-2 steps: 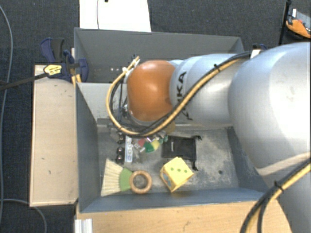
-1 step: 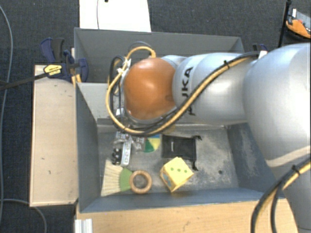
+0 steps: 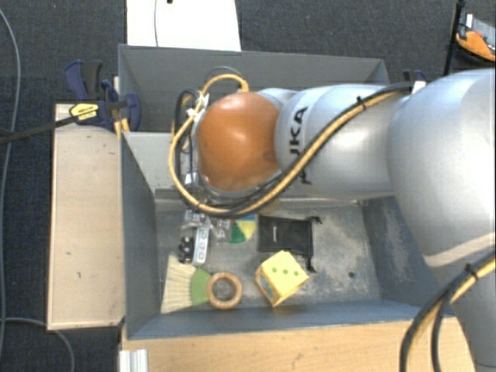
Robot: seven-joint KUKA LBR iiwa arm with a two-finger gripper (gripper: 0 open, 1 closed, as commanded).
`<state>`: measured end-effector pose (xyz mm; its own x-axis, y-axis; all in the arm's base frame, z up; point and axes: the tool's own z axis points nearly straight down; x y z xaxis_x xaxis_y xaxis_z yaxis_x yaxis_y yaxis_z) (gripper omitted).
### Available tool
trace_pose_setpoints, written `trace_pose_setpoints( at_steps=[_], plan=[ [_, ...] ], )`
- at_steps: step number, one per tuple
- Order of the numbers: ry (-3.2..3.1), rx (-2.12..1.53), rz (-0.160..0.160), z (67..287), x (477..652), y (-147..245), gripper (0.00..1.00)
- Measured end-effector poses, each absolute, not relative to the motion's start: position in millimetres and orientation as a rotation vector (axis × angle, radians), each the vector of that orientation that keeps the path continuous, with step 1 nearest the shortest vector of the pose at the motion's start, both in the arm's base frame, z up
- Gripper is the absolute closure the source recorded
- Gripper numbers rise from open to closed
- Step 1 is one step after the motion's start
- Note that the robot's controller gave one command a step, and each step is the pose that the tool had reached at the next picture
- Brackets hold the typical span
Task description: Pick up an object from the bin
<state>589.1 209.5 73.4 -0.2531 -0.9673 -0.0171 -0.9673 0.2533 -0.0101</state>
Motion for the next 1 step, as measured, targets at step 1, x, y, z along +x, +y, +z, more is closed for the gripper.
trace_pose_setpoints(
  at_steps=[1],
  plan=[
    [2.473, -1.906, 0.005, 74.3, 588.9, 209.6, 1.00]
  ],
)
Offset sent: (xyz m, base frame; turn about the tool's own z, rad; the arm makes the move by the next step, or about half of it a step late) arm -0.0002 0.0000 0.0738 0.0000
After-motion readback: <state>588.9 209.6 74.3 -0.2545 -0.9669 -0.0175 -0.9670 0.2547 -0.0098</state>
